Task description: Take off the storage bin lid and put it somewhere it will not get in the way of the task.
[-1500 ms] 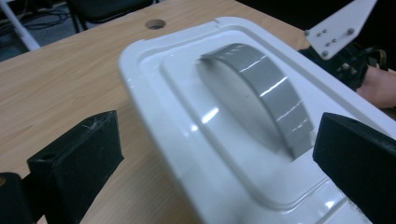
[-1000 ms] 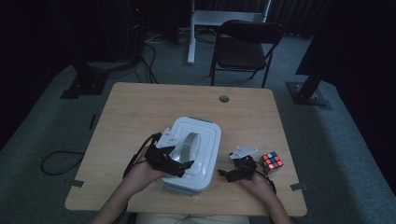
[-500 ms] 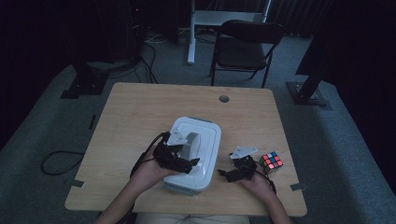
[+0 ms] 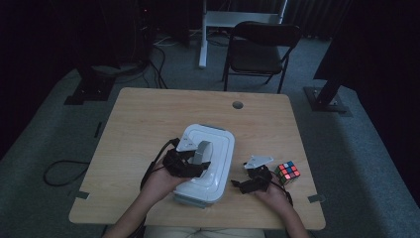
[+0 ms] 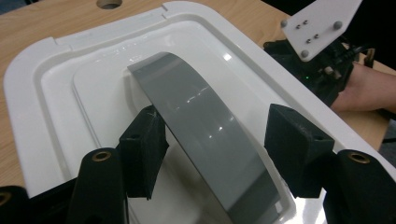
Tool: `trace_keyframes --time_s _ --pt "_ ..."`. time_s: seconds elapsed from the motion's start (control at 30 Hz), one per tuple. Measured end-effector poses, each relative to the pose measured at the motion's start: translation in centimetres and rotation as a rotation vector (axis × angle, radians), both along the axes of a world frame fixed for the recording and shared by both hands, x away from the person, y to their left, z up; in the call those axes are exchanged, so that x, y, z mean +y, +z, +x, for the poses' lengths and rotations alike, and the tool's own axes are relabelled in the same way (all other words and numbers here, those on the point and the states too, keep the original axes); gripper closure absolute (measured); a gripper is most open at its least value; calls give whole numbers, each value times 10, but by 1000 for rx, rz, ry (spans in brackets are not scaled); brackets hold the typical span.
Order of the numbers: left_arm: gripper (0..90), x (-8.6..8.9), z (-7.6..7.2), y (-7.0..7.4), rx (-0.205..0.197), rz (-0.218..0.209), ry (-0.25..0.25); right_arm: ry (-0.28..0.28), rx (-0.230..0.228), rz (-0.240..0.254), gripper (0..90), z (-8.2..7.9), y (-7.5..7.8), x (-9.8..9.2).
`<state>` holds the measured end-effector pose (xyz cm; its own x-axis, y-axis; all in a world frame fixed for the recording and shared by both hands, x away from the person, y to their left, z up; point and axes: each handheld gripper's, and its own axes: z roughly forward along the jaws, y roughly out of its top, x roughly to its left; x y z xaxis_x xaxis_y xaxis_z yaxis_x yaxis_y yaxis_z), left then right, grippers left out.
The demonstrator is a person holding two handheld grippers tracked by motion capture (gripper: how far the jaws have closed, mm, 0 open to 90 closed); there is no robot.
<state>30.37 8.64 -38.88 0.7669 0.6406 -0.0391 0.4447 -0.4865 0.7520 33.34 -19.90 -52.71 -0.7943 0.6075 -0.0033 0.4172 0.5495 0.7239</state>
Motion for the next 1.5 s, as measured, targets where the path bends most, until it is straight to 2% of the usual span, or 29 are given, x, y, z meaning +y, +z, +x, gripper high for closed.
trace_keyframes --time_s 0.07,0.2,0.37,0.5,0.63,0.7,0.77,0.93,1.13,1.3,1.5 --pt "467 -2 0 -2 6 8 -5 0 0 0 128 0 0 0" --pt "487 -2 1 -3 22 2 -4 0 0 0 128 0 0 0" --pt "507 2 2 -3 42 -50 -5 -1 0 1 128 0 0 0" --pt "525 4 1 -1 36 -71 -1 0 -1 0 128 0 0 0" --pt "554 6 -3 6 19 -95 -4 0 -2 1 128 0 0 0" --pt "572 8 -5 9 9 -128 -12 1 -2 1 129 0 0 0" --pt "596 11 -7 14 9 -180 -34 0 0 1 128 0 0 0" --pt "650 14 -14 26 -30 -232 -44 0 -1 0 128 0 0 0" --pt "690 23 -14 36 -67 -253 -18 1 0 0 129 0 0 0" --pt "695 32 -11 37 -77 -257 13 0 -1 0 129 0 0 0" --pt "696 46 -8 41 -87 -282 49 0 -1 0 129 0 0 0"
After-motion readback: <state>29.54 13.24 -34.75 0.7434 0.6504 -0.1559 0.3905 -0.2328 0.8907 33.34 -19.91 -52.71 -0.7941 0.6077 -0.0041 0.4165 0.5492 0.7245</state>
